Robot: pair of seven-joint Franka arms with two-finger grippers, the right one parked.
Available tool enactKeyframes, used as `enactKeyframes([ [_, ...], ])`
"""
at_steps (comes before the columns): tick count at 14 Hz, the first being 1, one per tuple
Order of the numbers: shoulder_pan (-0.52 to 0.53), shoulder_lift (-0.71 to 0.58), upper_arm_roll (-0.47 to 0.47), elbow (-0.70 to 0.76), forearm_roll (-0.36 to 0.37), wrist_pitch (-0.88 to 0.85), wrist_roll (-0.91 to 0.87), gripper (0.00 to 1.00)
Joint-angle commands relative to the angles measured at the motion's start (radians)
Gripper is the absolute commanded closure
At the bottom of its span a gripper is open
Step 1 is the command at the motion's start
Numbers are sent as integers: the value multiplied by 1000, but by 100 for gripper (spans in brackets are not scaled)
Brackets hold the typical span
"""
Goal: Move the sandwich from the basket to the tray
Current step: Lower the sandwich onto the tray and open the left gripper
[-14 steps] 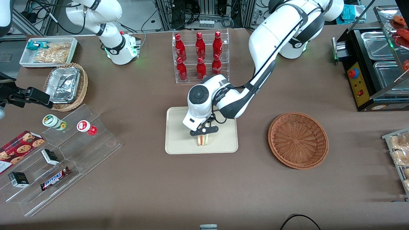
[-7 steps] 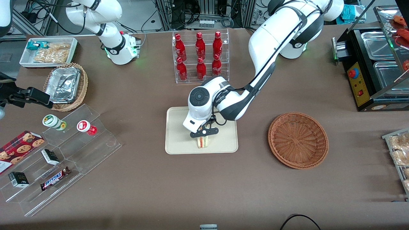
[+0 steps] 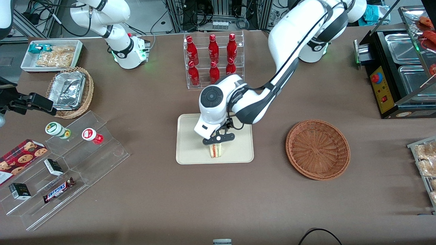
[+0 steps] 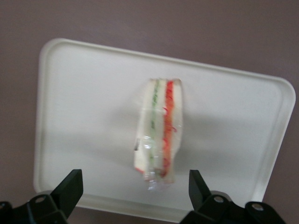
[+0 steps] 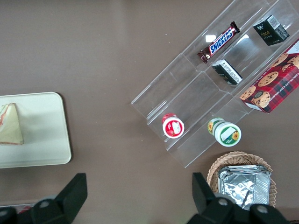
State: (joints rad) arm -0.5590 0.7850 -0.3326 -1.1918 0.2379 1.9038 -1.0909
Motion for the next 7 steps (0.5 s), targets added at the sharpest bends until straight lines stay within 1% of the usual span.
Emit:
enactKeyframes([
  [1,19,-95,29,-15,11,-104,-29,0],
  [3,80,-142,26,-44,5,-147,-14,0],
  [5,151,-205,20,-138,1,-128,17,0],
  [7,223,-268,20,-213,-53,-130,142,0],
])
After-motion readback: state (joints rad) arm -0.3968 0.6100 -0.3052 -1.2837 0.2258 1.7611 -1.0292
